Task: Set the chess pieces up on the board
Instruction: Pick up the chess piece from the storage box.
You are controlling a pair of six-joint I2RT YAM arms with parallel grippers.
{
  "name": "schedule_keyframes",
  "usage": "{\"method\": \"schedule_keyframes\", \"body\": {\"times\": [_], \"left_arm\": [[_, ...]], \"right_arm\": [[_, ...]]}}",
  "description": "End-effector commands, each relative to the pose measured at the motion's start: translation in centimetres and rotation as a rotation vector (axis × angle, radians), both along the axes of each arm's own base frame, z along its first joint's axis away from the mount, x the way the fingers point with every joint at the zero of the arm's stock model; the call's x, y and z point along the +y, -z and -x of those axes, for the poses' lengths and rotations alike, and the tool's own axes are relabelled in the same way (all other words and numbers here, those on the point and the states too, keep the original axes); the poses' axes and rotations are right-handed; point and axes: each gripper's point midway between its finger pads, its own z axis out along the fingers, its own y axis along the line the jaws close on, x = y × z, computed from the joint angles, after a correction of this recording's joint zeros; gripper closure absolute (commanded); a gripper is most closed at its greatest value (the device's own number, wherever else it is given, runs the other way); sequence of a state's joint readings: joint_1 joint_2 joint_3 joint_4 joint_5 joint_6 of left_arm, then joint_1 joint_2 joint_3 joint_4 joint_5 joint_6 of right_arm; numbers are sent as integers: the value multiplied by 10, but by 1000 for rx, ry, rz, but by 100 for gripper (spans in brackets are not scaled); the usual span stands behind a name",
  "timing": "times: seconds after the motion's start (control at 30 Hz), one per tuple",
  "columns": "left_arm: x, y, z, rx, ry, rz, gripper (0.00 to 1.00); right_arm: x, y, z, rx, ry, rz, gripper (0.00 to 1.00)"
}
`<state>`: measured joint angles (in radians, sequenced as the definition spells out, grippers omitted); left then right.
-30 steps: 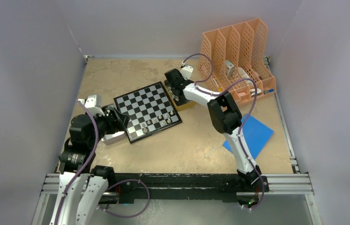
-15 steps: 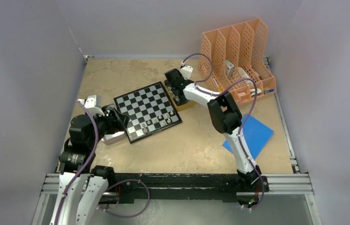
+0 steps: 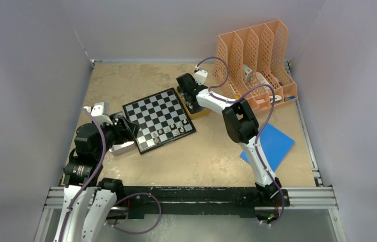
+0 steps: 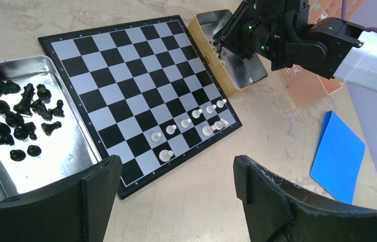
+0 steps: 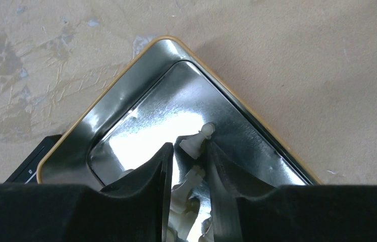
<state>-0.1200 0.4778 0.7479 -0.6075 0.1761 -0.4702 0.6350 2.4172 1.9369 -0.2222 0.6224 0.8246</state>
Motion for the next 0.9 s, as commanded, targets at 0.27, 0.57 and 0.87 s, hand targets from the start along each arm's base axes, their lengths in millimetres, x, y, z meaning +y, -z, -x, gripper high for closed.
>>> {"method": "schedule_keyframes", "body": {"times": [0.27,0.57,0.87], "left_arm": [[-4,-16,-4,-69,29,4,19],[-5,-15,-4,-66,35,4,19],[-5,-12,-6,-52,34,2,19]], "right_arm": [[-7,-8,-8,-34,57,49,69],[-11,-8,-10,-47,53,79,77],[-10,-30,-6,-89,-27,102,84]]}}
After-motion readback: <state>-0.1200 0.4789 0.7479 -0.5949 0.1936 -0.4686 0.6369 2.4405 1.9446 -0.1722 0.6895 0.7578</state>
